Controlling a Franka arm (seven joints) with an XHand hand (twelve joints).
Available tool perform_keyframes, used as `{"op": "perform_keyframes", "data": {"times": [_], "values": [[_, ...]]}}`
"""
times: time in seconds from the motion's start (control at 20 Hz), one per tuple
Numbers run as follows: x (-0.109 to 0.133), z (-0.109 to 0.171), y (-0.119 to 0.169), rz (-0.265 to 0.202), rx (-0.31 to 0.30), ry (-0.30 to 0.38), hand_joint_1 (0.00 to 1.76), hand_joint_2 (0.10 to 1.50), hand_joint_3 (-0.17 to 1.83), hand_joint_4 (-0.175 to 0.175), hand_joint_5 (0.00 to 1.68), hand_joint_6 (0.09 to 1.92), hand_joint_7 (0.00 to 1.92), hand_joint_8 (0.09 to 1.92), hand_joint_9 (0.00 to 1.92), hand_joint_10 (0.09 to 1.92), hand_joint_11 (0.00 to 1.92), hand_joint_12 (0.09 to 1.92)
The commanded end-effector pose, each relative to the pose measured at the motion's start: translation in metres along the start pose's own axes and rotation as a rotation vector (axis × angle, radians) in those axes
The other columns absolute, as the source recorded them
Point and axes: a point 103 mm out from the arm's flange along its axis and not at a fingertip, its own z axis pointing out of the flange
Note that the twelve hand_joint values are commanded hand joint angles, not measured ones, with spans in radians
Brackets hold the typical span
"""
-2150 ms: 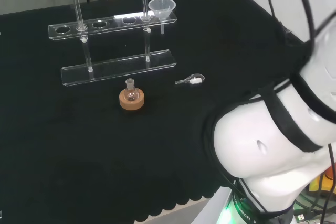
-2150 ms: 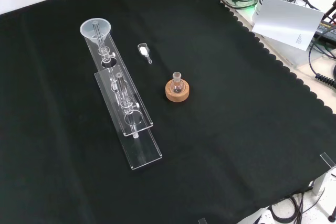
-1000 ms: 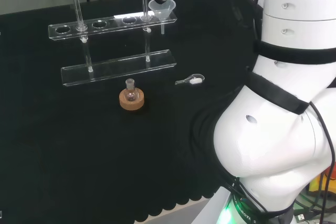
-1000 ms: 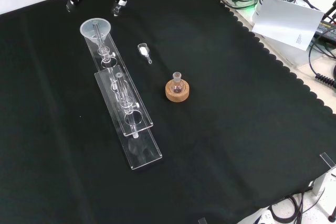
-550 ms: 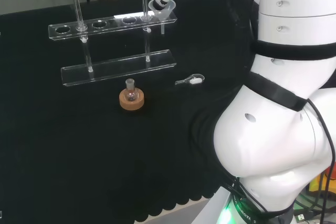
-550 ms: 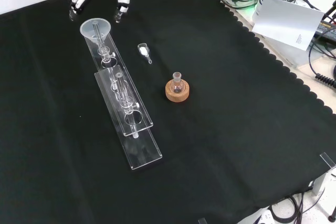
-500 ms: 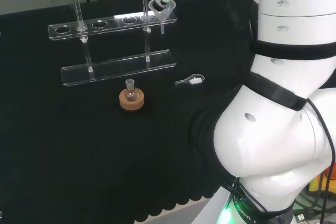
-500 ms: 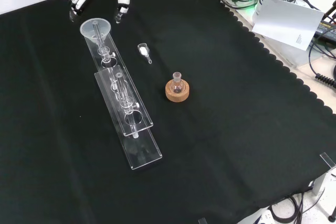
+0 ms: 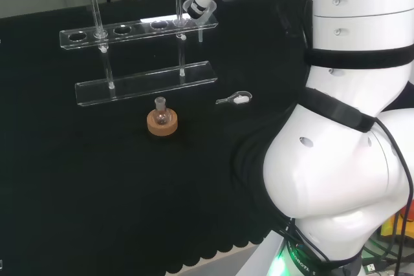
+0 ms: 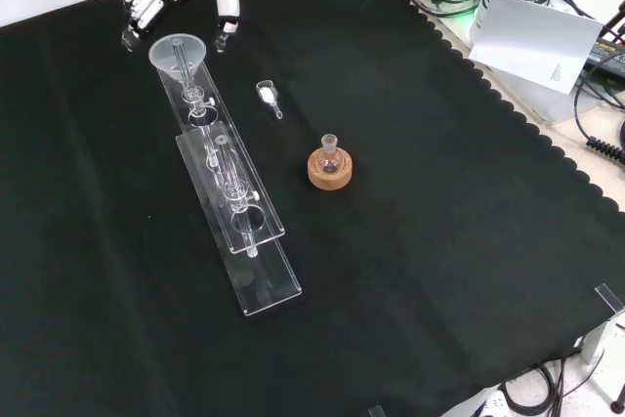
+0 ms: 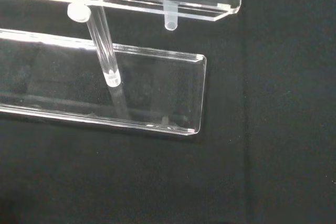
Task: Pick up the funnel from the transparent funnel stand.
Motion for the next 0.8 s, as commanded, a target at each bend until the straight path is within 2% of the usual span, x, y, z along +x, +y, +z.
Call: {"op": "perform_keyframes", "data": {"times": [0.05,0.8], "values": [[0.004,0.005,0.006,0.021,0.013,-0.033,0.67,0.61,0.53,-0.014,0.07,0.09,0.00,0.44,0.13,0.73,0.00,1.35],[0.000,0.014,0.016,0.027,0.042,-0.043,0.72,0.61,0.51,-0.017,0.06,0.09,0.00,0.49,0.14,0.74,0.00,1.34]]}}
